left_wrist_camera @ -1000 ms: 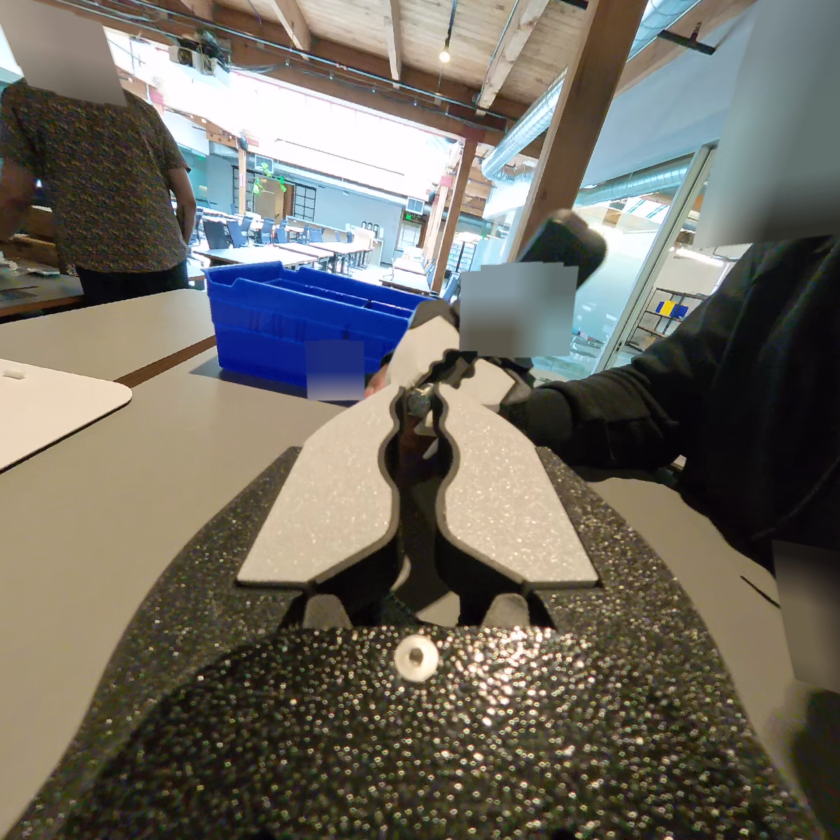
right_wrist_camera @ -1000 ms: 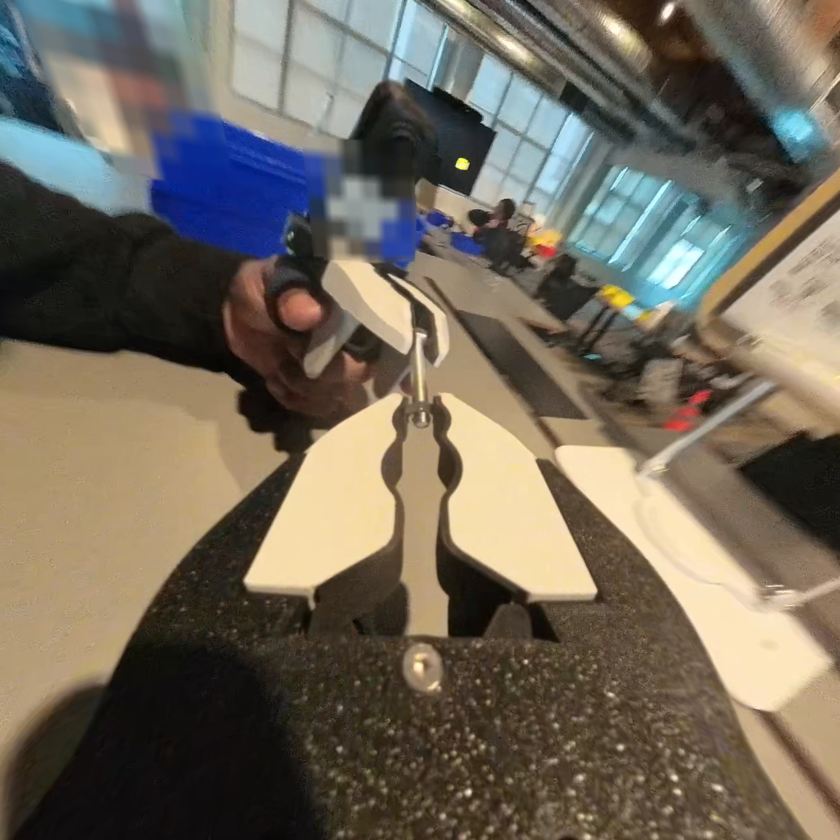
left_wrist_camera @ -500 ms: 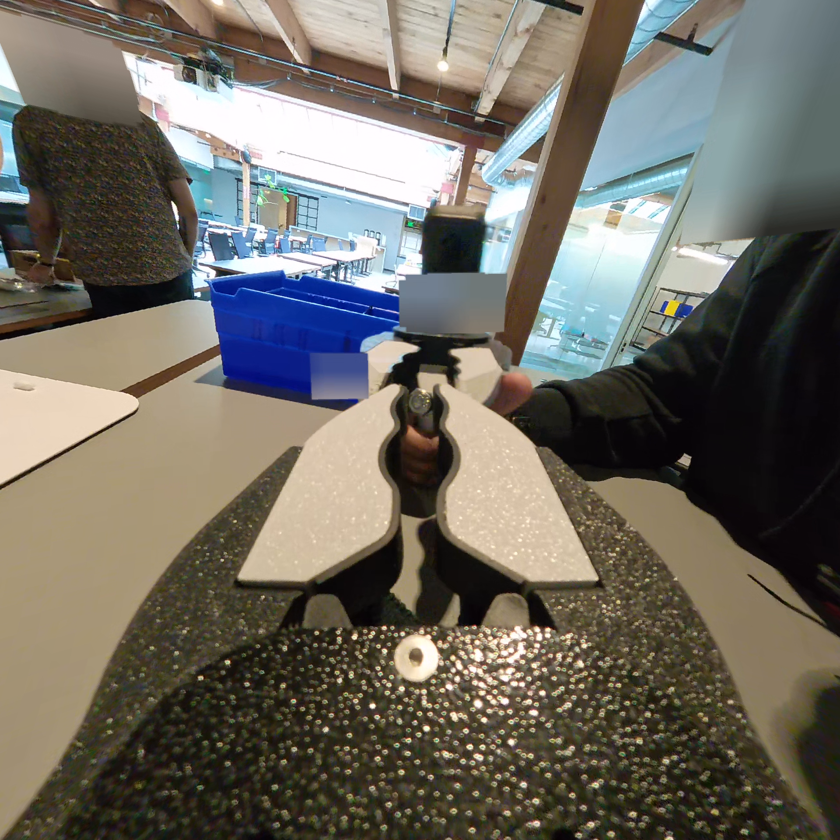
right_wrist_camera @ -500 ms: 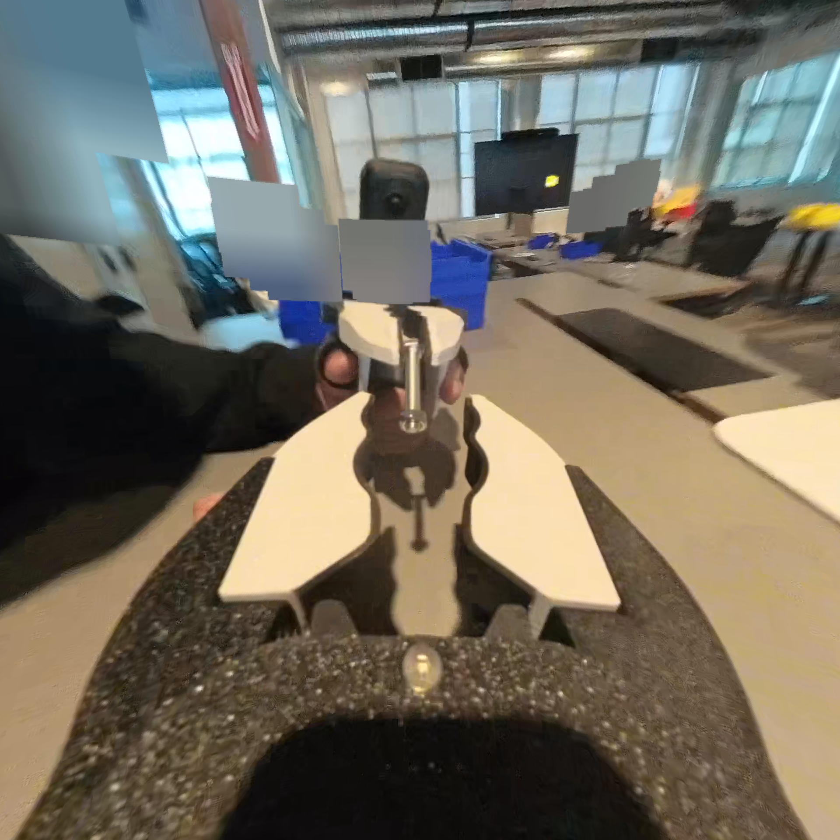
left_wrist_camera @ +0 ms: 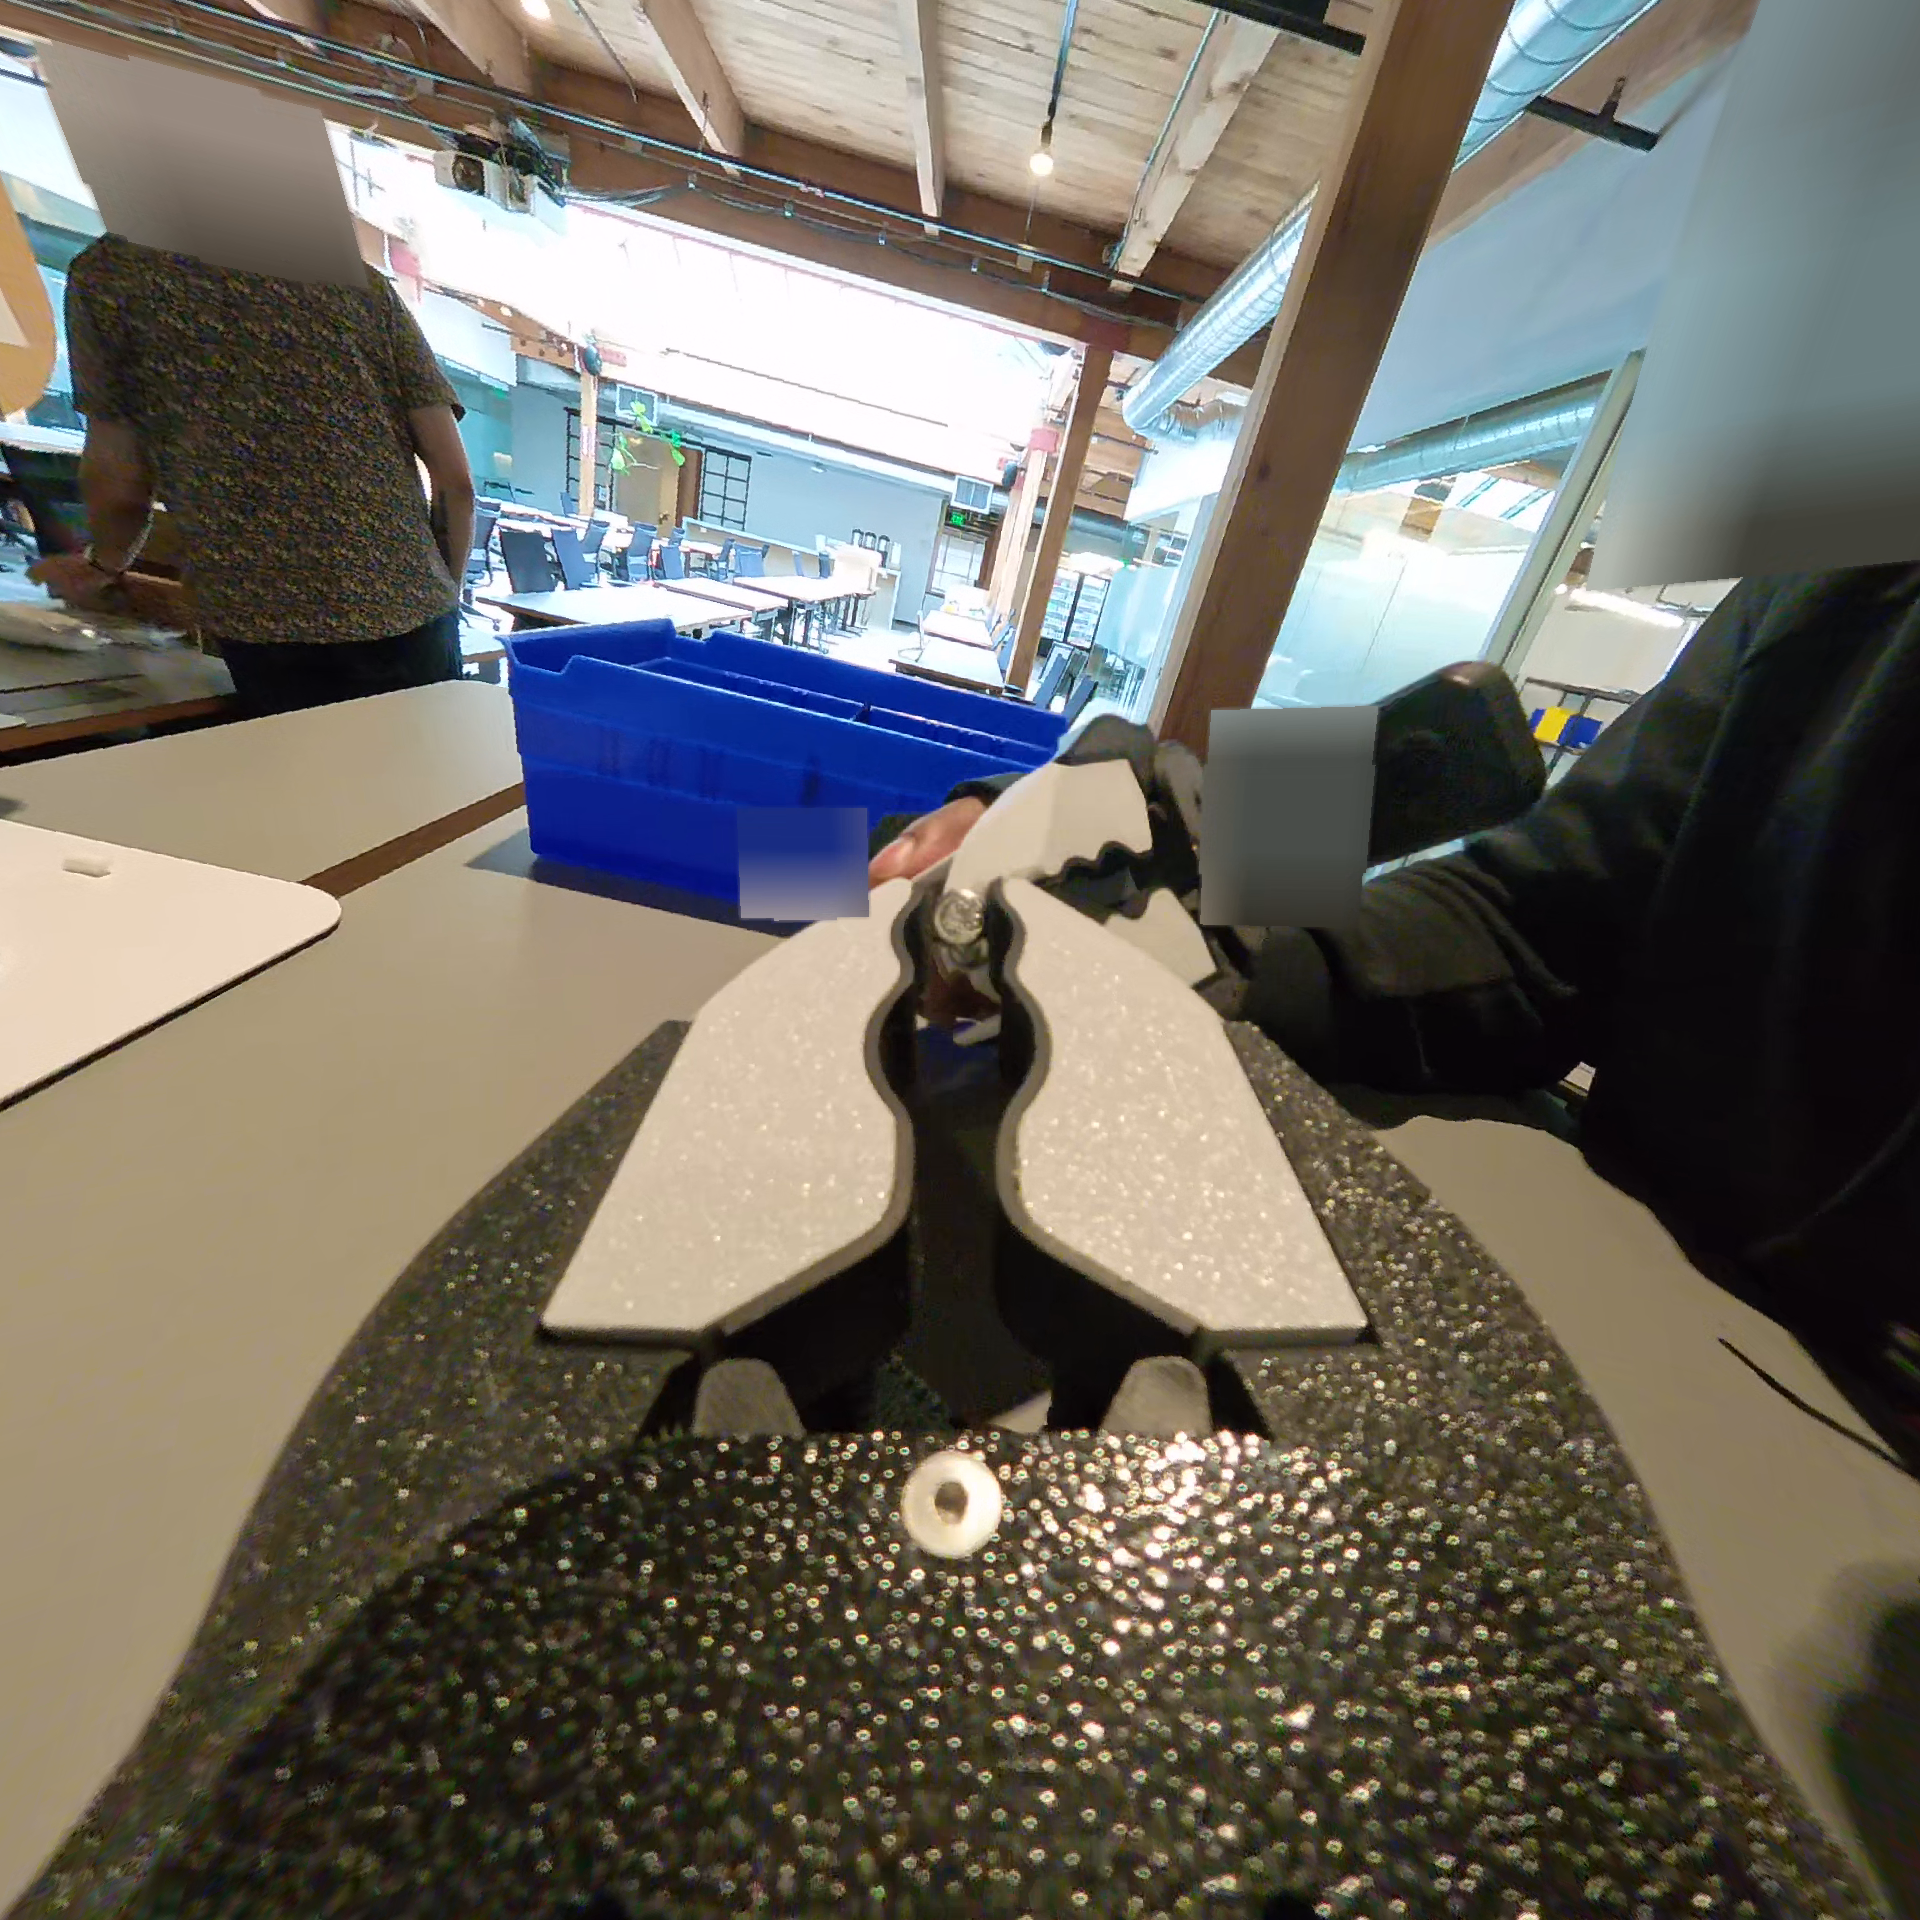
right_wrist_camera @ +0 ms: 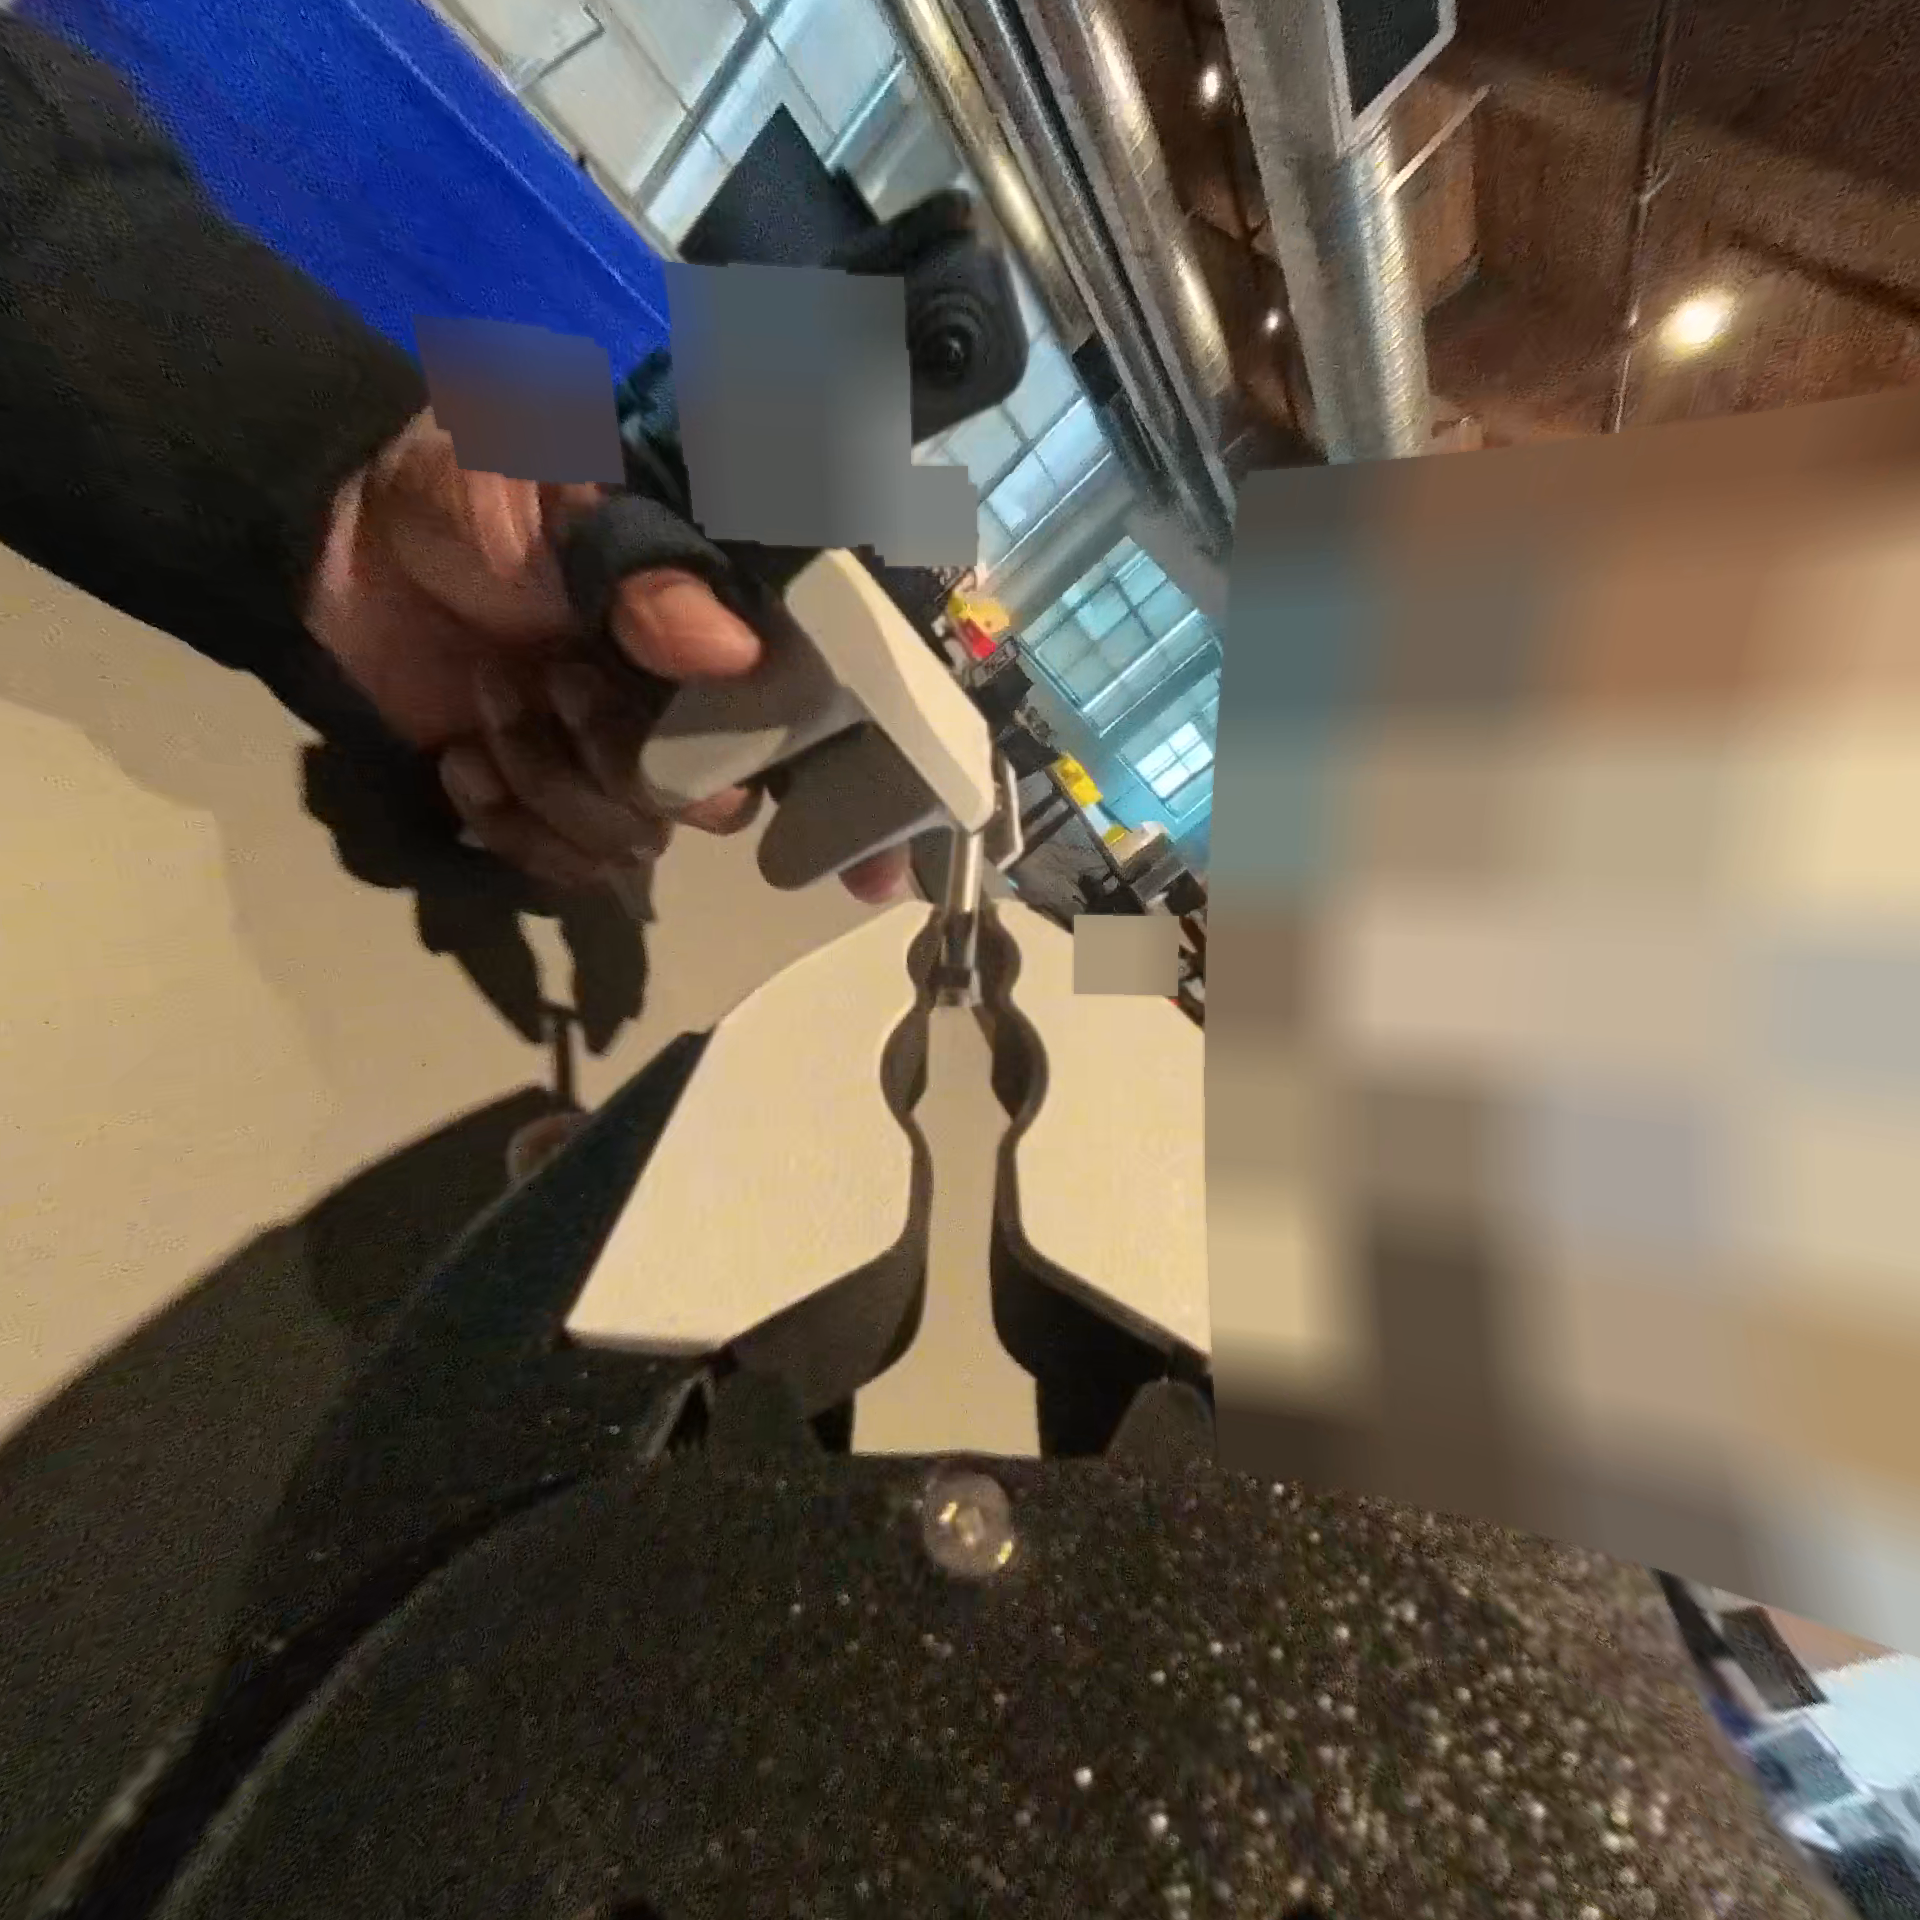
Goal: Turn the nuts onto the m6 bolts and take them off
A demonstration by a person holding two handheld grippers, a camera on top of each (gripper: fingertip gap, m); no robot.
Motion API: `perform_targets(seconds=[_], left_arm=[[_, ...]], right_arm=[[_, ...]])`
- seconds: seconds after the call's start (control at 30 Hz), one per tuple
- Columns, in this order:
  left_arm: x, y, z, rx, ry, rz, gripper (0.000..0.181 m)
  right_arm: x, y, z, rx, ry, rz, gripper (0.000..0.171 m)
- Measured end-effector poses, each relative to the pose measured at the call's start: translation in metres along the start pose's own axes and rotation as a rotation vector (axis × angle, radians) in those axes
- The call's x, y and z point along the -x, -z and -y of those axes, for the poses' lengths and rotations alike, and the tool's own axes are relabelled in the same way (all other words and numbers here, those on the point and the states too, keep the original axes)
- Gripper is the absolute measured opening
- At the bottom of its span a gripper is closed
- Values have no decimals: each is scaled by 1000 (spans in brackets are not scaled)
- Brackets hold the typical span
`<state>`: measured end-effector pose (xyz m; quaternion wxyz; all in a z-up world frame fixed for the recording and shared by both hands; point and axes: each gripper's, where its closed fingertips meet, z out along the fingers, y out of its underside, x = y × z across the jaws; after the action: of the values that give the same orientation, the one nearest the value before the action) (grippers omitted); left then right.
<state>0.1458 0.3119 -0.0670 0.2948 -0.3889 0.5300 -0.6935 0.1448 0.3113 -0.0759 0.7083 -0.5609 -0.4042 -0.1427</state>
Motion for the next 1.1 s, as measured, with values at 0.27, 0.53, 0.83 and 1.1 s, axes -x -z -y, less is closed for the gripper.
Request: perform_targets(seconds=[0.27,0.53,0.83,1.1], left_arm=[[-1,3,5,-43,-10,-4,9],[-5,2,5,-42,-20,-24,10],[-7,-4,-5,35,-63,-9,11],[-6,-4,-12,97,-97,13,21]], right_arm=[[-4,0,-5,-101,-780,267,42],[7,0,1,-107,-942,429,12],[8,9,-8,-60,-708,402,11],[19,13,-16,10,-616,457,11]])
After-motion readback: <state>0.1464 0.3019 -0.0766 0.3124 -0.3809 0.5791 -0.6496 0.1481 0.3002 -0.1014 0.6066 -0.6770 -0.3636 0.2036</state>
